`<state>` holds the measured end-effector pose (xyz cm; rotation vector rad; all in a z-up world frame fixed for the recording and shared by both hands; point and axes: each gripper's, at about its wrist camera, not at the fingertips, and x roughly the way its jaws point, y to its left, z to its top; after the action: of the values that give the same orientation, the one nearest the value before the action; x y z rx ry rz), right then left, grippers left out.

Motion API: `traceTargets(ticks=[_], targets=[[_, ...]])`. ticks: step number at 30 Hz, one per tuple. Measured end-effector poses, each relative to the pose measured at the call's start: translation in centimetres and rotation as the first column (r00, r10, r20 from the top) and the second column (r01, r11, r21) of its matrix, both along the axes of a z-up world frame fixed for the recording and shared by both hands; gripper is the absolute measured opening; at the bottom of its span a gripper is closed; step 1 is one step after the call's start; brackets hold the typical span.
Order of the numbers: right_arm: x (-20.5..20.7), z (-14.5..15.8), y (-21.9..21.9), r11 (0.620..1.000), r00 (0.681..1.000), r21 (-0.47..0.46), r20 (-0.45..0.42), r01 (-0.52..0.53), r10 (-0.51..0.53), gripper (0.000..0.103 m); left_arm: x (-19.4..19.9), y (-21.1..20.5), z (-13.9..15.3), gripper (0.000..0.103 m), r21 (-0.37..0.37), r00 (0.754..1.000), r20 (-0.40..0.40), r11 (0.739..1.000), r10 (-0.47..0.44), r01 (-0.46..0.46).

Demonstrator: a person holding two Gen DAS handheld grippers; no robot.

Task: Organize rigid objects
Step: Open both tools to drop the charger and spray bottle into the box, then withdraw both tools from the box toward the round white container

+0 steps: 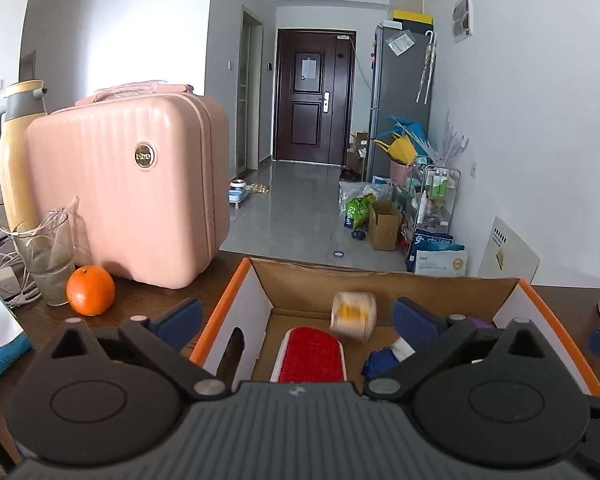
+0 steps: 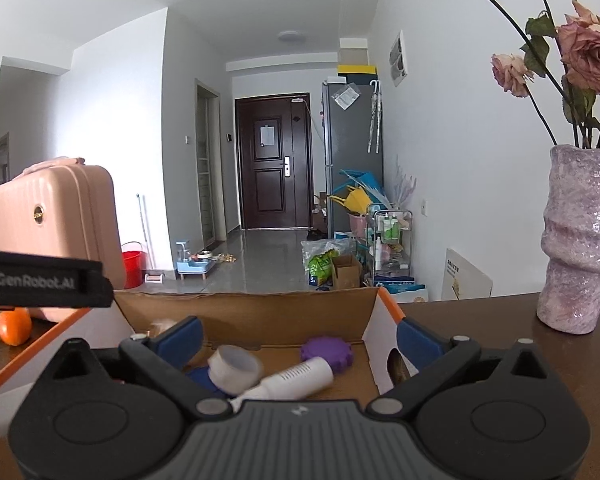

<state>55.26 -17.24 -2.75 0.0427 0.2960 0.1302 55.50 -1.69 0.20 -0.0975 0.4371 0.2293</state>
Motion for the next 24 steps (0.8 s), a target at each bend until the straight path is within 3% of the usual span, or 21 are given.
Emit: traceTargets(ticks=[24], targets=[[-0.6, -0.1, -0.3, 1.0, 1.0, -0.002, 0.004, 0.003, -0.003, 0.103, -1.3, 0.1, 0.2, 0.103, -0.005, 0.999, 0.033, 0.999, -0.034, 0.034]])
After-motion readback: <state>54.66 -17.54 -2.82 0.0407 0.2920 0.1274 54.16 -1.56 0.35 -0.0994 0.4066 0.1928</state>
